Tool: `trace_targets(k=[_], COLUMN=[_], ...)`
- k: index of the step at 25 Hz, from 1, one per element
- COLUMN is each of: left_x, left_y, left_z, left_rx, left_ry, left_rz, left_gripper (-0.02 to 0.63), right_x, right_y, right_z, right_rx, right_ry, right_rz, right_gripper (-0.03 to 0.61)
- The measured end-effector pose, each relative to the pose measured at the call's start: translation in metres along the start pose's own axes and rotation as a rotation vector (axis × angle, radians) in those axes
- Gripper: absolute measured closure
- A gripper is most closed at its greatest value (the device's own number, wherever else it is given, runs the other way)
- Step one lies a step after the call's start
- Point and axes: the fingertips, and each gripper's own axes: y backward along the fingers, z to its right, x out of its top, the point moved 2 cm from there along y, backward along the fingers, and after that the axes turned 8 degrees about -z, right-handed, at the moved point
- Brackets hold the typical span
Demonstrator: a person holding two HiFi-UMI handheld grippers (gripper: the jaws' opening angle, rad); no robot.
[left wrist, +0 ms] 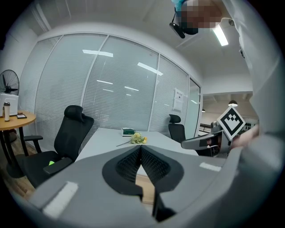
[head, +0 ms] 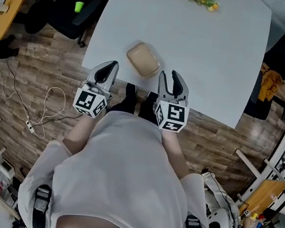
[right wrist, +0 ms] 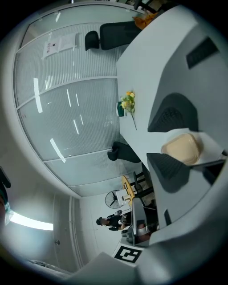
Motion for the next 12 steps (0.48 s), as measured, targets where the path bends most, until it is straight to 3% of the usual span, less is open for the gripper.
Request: trace_targets(k=[12], left_x=[-0.002], left_y=[0.002], left_z=[-0.007], left_rx=[0.014], left_ry=[0.011], left_rz=[-0.012], left_gripper=[0.603], right_x=[-0.045], right_y=[-0.056], right_z=[0.003], right_rx=[0.007], right_ry=[0.047], right_rz=[-0.175], right_gripper=[0.449])
